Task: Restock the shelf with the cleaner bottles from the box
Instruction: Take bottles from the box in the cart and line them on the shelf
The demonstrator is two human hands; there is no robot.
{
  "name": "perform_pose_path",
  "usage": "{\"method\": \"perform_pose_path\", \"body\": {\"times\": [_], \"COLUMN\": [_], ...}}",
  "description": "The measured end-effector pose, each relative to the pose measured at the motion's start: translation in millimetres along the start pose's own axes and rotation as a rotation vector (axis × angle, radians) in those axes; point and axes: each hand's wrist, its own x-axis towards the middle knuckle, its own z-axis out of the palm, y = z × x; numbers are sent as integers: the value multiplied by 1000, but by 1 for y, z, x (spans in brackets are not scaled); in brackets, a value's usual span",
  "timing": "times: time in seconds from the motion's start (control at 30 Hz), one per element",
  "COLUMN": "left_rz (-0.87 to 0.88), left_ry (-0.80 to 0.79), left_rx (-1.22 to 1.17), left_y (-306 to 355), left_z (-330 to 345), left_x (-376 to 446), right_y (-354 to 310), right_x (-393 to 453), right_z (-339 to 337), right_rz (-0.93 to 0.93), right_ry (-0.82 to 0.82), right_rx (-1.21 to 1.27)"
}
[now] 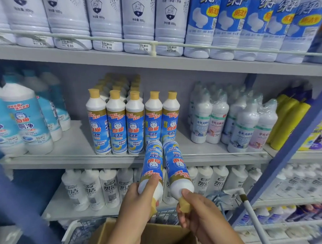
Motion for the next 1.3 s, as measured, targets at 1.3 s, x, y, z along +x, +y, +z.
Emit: {"method": "perform_pose_path", "body": {"times": [1.3], "left_rz": [220], "left_ry": [109], "left_rx": [462], "left_y": [49], "left_z": [-1], "left_x": [24], "right_y": [-48], "right_x": [22], "right_z": [28], "right_rz": [-143], "right_ry": [259], "right_rx": [-448]}}
